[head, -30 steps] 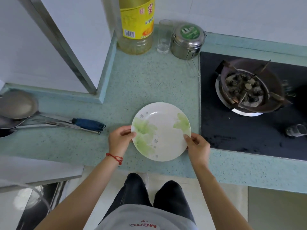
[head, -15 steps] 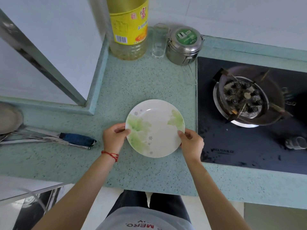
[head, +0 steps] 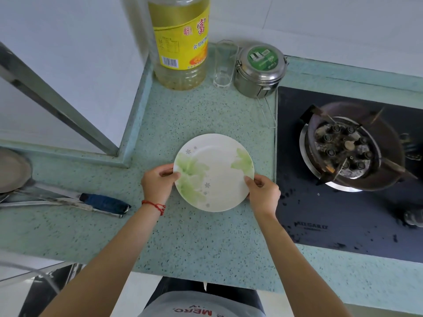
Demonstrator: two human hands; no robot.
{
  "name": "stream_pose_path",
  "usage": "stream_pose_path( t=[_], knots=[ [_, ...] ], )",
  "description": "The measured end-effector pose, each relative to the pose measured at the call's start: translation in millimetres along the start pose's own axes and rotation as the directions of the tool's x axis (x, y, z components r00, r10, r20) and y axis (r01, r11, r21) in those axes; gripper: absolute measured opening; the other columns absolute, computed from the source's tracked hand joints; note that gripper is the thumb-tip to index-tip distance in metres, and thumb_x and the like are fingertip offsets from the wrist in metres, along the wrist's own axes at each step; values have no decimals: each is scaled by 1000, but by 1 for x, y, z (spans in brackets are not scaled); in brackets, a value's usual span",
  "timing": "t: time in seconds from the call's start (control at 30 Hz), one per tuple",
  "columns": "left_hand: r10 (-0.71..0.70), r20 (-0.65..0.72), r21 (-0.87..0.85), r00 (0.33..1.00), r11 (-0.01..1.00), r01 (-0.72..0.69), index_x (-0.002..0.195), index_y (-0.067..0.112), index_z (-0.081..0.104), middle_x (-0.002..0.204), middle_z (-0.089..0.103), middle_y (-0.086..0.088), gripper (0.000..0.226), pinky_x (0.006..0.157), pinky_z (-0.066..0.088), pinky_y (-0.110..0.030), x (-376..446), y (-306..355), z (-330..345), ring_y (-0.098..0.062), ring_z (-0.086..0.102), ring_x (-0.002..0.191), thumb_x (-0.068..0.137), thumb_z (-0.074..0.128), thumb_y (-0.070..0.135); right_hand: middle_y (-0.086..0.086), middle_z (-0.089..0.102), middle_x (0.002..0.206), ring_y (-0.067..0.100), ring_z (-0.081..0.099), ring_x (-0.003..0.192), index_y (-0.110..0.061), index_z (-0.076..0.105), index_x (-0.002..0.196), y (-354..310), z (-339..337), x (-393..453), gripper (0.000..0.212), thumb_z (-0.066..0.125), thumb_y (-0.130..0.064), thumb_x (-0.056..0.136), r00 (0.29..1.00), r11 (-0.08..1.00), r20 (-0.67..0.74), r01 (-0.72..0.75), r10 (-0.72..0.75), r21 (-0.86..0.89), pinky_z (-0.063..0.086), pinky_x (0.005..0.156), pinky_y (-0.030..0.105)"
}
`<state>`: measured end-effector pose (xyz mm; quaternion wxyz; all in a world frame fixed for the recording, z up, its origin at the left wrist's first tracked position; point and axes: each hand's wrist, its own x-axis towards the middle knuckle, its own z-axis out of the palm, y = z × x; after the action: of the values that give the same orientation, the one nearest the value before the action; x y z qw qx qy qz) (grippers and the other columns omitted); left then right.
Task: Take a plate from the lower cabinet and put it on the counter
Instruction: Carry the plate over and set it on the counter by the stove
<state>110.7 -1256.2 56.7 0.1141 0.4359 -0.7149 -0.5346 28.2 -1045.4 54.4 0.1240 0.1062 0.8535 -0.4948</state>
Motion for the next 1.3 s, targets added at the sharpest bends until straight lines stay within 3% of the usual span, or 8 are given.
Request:
stream_pose_path(
  t=[0.1, 0.17, 0.3, 0.6, 0.83, 0.97, 1.13, 1.3],
  knots=[
    [18, -10, 8, 1000, 1000, -18, 95, 4, 70, 85, 67, -2, 27, 78, 50, -30, 4, 4, 2, -18, 63, 75, 68, 70, -3, -8, 58, 59, 7, 49, 54, -18, 62, 67, -4, 1, 7, 16, 63, -20, 83, 1000, 1000, 9, 15, -15, -27, 41, 47, 12],
    [14, -21, 11, 1000, 1000, -14, 95, 4, 70, 87, 69, -4, 28, 79, 51, -31, 7, 6, 3, -18, 63, 75, 68, 70, -2, -10, 59, 62, 6, 51, 57, -19, 62, 69, -7, 2, 10, 15, 62, -20, 83, 1000, 999, 17, 21, -21, -29, 44, 51, 15],
    [9, -24, 11, 1000, 1000, -9, 95, 3, 70, 92, 72, -12, 28, 81, 52, -33, 14, 9, 4, -19, 64, 77, 68, 72, 1, -19, 58, 64, -2, 53, 61, -24, 62, 74, -12, 3, 16, 9, 63, -22, 83, 999, 998, 22, 43, -41, -51, 37, 50, 5],
    [19, -38, 1, 999, 1000, -19, 94, 1, 69, 93, 72, -18, 27, 84, 55, -43, 20, 12, 5, -25, 66, 80, 67, 73, 0, -8, 58, 65, 6, 49, 59, -12, 63, 75, -11, 6, 26, 14, 64, -24, 82, 998, 994, 16, 65, -64, -87, 42, 55, 17],
    [25, -36, -7, 999, 1000, -25, 94, 1, 69, 92, 72, -18, 27, 82, 56, -46, 17, 11, 6, -26, 67, 79, 68, 72, 2, -16, 57, 64, 2, 51, 59, -16, 65, 80, -11, 5, 24, 7, 63, -22, 83, 997, 994, 20, 77, -76, -82, 37, 49, 7],
    [33, -32, -32, 999, 999, -34, 97, 2, 68, 92, 71, -16, 27, 75, 58, -38, 13, 8, 3, -24, 66, 77, 70, 70, 1, -21, 55, 69, -3, 54, 66, -15, 67, 98, -10, 2, 18, 15, 62, -20, 84, 995, 991, 9, 97, -96, -94, 37, 48, 4],
    [40, -1, -81, 999, 996, -40, 103, 0, 65, 88, 68, -13, 27, 56, 58, -22, 3, 1, 1, -23, 66, 67, 77, 67, 7, -22, 54, 72, -2, 53, 67, -17, 63, 107, -6, -3, 5, 24, 64, -24, 83, 990, 984, 20, 138, -137, -113, 44, 57, 17],
    [39, -1, -92, 999, 995, -39, 103, 2, 64, 84, 69, -17, 24, 54, 57, -17, -9, -4, -3, -17, 65, 62, 83, 61, 15, 4, 63, 83, 11, 59, 71, -15, 61, 107, -2, -6, -12, 26, 61, -29, 85, 981, 974, 39, 192, -189, -118, 48, 59, 18]
  ],
)
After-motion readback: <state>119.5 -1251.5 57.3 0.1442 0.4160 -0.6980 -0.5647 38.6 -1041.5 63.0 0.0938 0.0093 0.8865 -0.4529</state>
